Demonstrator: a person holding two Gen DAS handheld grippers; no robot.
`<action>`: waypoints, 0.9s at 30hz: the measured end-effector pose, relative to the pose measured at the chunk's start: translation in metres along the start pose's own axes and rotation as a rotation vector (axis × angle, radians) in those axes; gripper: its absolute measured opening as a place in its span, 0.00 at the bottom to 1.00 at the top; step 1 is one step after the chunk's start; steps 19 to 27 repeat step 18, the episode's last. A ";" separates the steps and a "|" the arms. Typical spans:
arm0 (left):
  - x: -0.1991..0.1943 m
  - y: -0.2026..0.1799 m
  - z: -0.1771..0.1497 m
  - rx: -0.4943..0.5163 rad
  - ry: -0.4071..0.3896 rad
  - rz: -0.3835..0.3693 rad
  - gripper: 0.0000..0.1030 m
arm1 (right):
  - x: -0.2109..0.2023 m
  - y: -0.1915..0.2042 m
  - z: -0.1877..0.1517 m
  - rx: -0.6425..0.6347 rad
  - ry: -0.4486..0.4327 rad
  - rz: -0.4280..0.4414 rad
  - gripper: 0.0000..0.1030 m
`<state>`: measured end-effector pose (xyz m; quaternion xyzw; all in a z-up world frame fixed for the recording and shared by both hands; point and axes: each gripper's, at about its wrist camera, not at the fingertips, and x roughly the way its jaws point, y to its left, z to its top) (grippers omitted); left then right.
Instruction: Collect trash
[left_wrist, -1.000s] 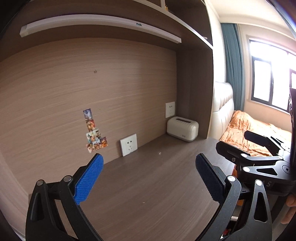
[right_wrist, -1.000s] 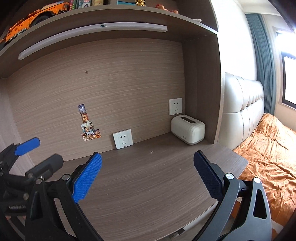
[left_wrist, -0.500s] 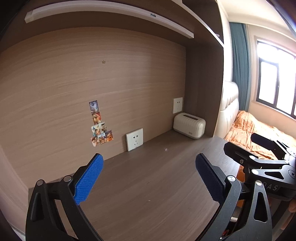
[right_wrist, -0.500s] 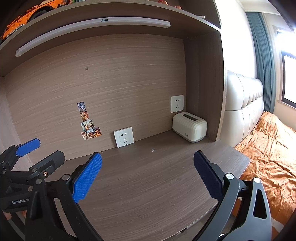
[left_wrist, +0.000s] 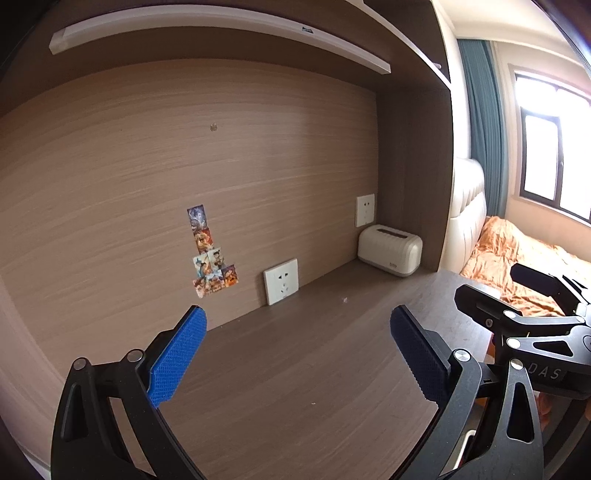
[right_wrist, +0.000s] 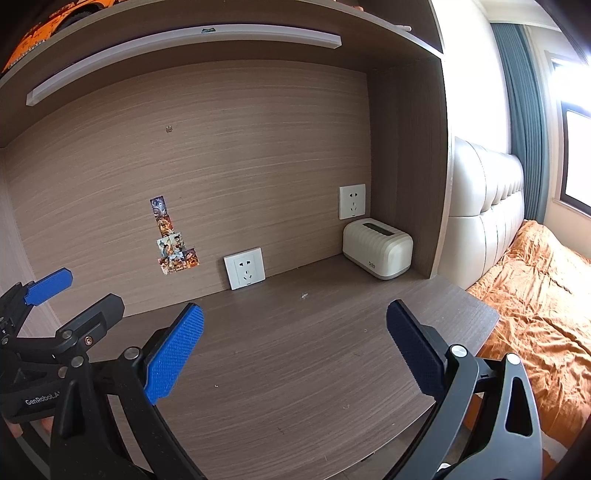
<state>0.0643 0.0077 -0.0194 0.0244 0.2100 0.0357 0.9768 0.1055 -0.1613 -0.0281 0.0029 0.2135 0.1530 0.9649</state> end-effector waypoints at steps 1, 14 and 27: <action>0.001 0.000 0.000 0.001 0.001 -0.002 0.95 | 0.001 0.000 0.000 0.001 0.001 -0.001 0.96; 0.006 0.008 -0.002 -0.021 0.010 -0.005 0.95 | 0.005 0.001 0.000 0.002 0.009 -0.005 0.96; 0.009 0.012 -0.002 -0.027 0.013 -0.006 0.95 | 0.007 0.001 -0.001 0.004 0.013 -0.004 0.96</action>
